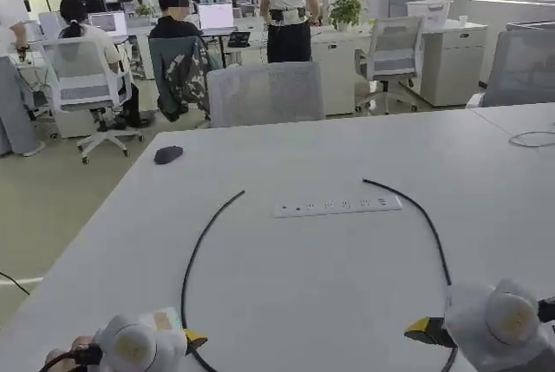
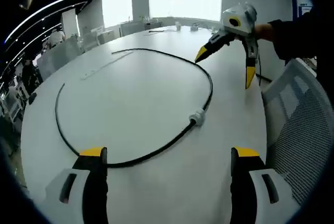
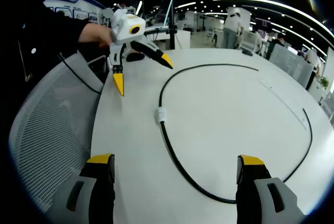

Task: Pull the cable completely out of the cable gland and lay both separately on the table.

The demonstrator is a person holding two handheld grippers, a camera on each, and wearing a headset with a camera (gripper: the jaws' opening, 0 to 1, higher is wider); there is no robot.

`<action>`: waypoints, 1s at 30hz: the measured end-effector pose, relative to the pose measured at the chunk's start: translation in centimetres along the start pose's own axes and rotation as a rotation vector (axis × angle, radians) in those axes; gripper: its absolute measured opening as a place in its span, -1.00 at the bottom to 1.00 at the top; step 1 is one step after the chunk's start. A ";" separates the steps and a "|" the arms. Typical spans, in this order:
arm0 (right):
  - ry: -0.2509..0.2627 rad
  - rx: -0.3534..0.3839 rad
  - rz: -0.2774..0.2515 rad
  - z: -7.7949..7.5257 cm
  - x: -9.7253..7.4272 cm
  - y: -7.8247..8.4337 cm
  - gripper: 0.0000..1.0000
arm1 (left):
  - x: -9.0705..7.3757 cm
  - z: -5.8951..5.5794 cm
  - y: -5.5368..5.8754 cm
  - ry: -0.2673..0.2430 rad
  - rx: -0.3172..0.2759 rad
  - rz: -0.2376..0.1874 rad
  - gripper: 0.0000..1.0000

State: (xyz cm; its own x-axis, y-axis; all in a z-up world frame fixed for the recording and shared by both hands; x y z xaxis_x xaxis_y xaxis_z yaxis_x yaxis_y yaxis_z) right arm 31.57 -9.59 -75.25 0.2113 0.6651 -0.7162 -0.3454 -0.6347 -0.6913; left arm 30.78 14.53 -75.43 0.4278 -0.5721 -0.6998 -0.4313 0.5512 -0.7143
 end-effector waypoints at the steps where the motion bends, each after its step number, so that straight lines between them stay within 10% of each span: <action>1: -0.003 0.018 -0.002 0.0 0.0 0.0 0.98 | 0.0 0.0 0.0 -0.002 -0.002 -0.001 0.99; 30: -0.011 0.002 0.010 0.1 0.1 0.2 0.95 | -0.1 0.1 -0.4 -0.009 0.001 -0.009 0.99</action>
State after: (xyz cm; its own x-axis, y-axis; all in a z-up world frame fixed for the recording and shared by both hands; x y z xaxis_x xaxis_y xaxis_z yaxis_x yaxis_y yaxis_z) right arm 31.39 -9.62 -75.44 0.1983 0.6631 -0.7218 -0.3491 -0.6403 -0.6842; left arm 30.99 14.45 -75.06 0.4391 -0.5712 -0.6935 -0.4266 0.5467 -0.7205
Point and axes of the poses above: the centre of the closed fingertips' face, and the gripper's own axes: x roughly forward along the fingers, z roughly to its left, y roughly out of its underside, the point moved 5 cm from there along -x, roughly backward along the fingers, and after that the axes turned 4 degrees about z, right-handed, at the moved point
